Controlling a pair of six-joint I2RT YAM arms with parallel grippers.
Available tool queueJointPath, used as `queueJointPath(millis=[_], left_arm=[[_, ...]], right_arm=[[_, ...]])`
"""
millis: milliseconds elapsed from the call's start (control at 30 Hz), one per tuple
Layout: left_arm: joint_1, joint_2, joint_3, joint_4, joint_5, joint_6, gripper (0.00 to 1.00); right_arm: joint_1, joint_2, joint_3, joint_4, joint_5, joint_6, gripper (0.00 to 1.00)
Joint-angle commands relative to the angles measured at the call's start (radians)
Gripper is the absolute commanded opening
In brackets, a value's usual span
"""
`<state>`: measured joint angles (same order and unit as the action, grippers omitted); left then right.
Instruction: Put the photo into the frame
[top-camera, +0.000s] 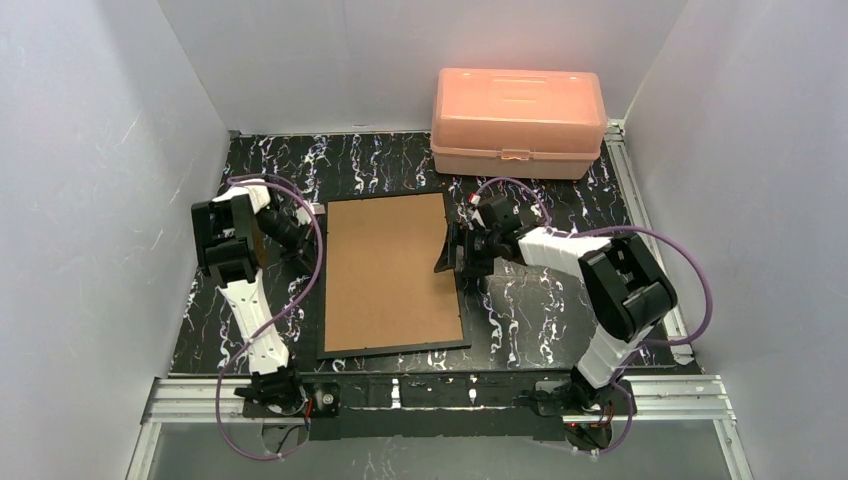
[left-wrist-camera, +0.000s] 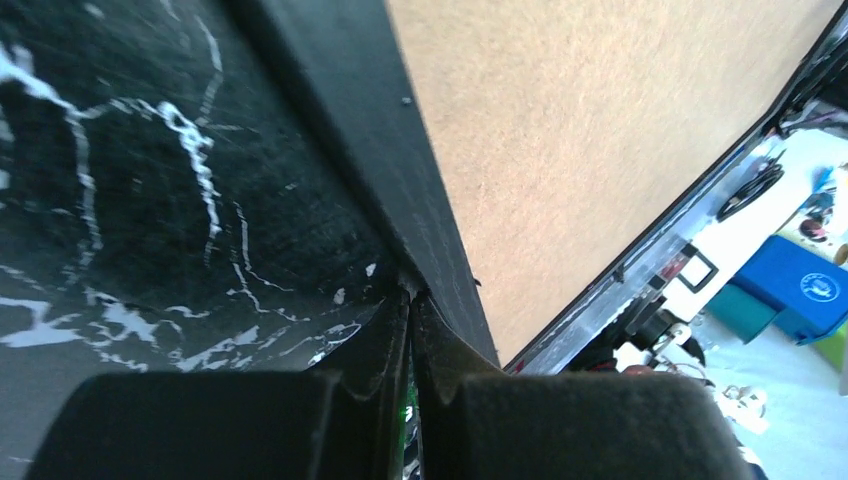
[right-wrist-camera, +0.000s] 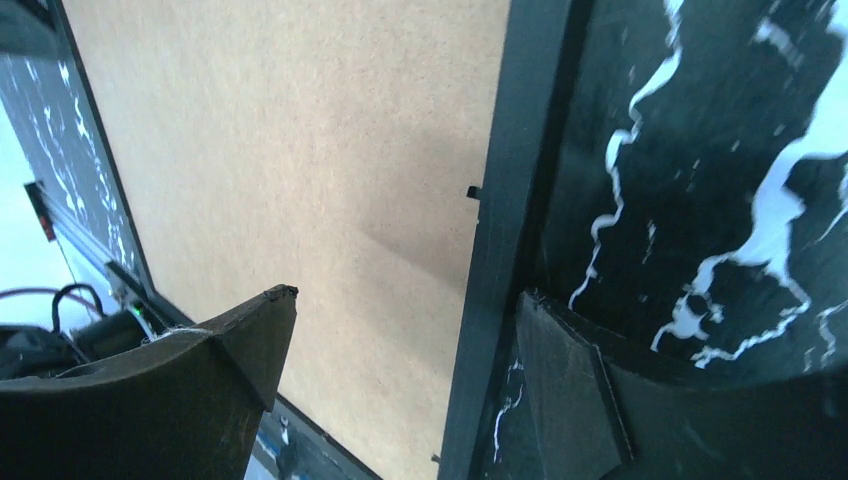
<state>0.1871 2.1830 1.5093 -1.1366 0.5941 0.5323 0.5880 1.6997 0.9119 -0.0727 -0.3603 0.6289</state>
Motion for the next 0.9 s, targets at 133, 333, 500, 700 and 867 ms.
queueJointPath(millis=[133, 333, 500, 700, 867], left_arm=[[-0.035, -0.129, -0.071, -0.037, 0.055, 0.031, 0.06], [-0.035, -0.198, -0.082, -0.01, 0.066, -0.079, 0.05], [-0.035, -0.206, -0.123, 0.002, 0.066, -0.062, 0.05], [0.012, -0.245, -0.155, 0.002, -0.016, 0.04, 0.02], [0.0, -0.252, -0.205, 0.021, -0.004, 0.152, 0.0]], right_arm=[[0.018, 0.05, 0.034, -0.019, 0.068, -0.025, 0.88], [0.022, 0.001, -0.029, -0.06, 0.097, -0.019, 0.88], [0.021, 0.022, -0.006, -0.077, 0.099, -0.034, 0.88], [0.021, 0.059, 0.093, -0.118, 0.122, -0.057, 0.9], [0.021, 0.133, 0.186, -0.117, 0.127, -0.06, 0.9]])
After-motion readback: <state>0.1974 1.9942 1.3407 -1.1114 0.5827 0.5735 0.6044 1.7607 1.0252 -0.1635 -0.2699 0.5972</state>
